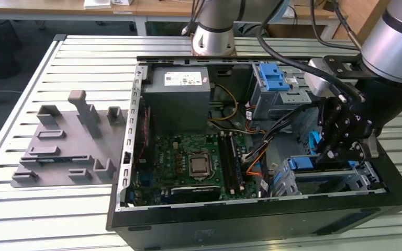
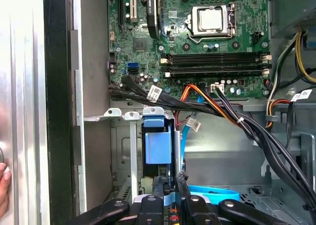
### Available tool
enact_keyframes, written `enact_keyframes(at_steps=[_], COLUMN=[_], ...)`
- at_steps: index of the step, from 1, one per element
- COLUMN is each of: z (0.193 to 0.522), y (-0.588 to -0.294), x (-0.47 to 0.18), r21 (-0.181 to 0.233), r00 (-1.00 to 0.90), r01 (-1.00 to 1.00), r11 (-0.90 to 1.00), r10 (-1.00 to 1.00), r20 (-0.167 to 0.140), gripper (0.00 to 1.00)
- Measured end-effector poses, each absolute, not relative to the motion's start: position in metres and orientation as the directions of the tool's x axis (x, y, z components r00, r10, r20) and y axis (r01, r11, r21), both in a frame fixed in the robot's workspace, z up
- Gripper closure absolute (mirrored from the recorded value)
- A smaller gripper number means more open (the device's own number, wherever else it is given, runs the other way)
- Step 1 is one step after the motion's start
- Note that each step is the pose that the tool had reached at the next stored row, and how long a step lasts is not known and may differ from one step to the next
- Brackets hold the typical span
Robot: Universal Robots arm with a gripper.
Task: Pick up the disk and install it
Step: 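Insert the second disk wire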
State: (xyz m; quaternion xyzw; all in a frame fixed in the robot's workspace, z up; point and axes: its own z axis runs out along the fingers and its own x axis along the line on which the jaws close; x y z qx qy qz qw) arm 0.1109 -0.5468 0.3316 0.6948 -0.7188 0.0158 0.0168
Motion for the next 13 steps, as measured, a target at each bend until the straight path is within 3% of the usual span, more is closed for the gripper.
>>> enact_keyframes(at_steps=[5, 6, 13], z=[0.3321, 0.3323, 0.3391], y=[-0.5468, -0.5468, -0.5468], x=[0.1109, 0.1109, 0.1109], r21=[0.001, 0.001, 0.001], r00=[-0.034, -0.034, -0.034], r01=[-0.999, -0.999, -0.999], r11=[0.034, 0.034, 0.034], r10=[-0.998, -0.998, -0.998], r20=[0.046, 0.046, 0.046], gripper=[0.74, 0.68, 0.68])
